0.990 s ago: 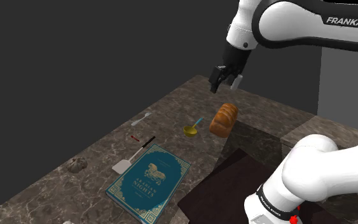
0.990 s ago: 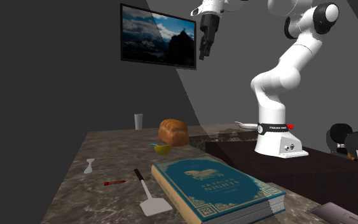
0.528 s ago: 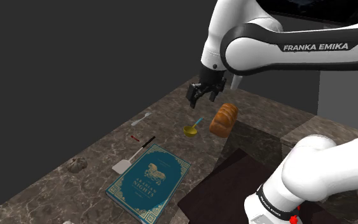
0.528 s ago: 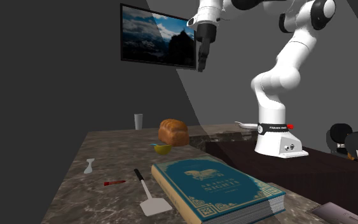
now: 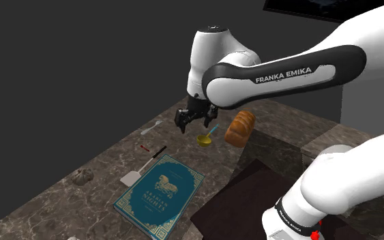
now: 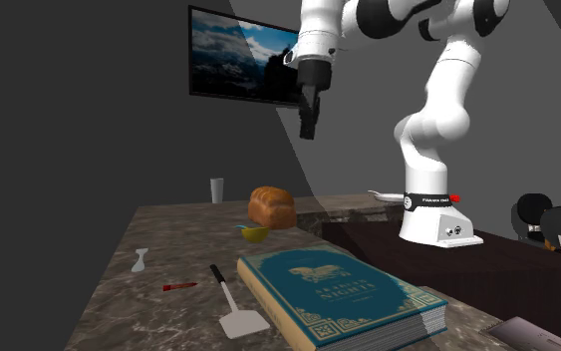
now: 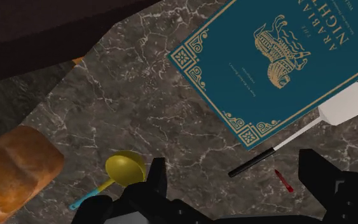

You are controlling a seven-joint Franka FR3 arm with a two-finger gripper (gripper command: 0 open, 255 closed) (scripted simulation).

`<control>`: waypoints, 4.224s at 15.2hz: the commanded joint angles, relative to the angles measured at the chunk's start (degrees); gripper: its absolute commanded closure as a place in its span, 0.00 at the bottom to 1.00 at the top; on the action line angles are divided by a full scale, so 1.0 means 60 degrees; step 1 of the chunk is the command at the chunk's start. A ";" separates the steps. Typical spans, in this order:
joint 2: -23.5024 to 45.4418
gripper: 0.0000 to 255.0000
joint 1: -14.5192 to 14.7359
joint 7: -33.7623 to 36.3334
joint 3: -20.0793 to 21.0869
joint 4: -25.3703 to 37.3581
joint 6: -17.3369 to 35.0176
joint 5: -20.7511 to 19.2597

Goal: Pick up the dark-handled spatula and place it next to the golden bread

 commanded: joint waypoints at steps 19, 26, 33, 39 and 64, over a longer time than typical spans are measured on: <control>0.8528 0.00 0.0622 0.8106 0.0774 0.4304 0.2354 -0.4449; 1.0927 0.00 0.1649 0.9300 -0.0013 0.6712 0.2219 -0.4871; 1.1637 0.00 0.1845 0.9488 -0.0331 0.6858 0.2778 -0.5202; 1.1637 0.00 0.1845 0.9488 -0.0331 0.6858 0.2778 -0.5202; 1.0401 1.00 0.1457 0.9115 0.0208 0.6596 0.1829 -0.4615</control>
